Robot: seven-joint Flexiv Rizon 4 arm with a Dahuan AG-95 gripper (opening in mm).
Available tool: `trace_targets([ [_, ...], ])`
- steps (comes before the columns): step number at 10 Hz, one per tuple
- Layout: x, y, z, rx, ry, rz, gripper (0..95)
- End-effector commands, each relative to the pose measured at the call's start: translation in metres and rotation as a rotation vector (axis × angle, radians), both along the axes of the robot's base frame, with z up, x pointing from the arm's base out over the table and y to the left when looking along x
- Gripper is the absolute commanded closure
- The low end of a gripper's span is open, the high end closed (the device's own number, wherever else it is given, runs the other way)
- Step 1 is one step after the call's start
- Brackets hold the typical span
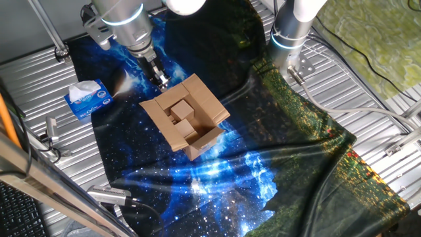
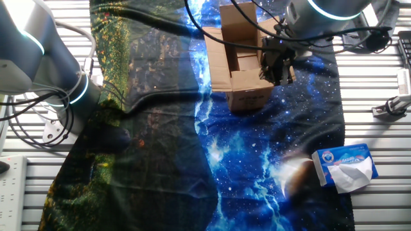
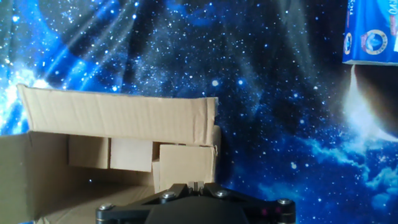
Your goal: Cover the box
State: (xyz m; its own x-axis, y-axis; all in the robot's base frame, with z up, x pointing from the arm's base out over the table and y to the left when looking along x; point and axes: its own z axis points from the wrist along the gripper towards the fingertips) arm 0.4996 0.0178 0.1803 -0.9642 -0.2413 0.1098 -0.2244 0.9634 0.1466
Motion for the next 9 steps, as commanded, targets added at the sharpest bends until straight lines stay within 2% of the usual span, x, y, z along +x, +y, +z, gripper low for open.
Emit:
trace_targets([
  [1, -0.008, 0.022, -0.001, -0.008, 0.002, -0.057, 95.0],
  [3, -0.016, 0.061, 0.004, -0.017, 0.012, -0.128, 95.0],
  [5, -0.014, 0.088, 0.008, -0.021, 0.019, -0.182, 95.0],
  [6, -0.011, 0.096, 0.009, -0.015, 0.024, -0.203, 95.0],
  [9, -0.01, 0.097, 0.01, -0.017, 0.02, -0.192, 95.0],
])
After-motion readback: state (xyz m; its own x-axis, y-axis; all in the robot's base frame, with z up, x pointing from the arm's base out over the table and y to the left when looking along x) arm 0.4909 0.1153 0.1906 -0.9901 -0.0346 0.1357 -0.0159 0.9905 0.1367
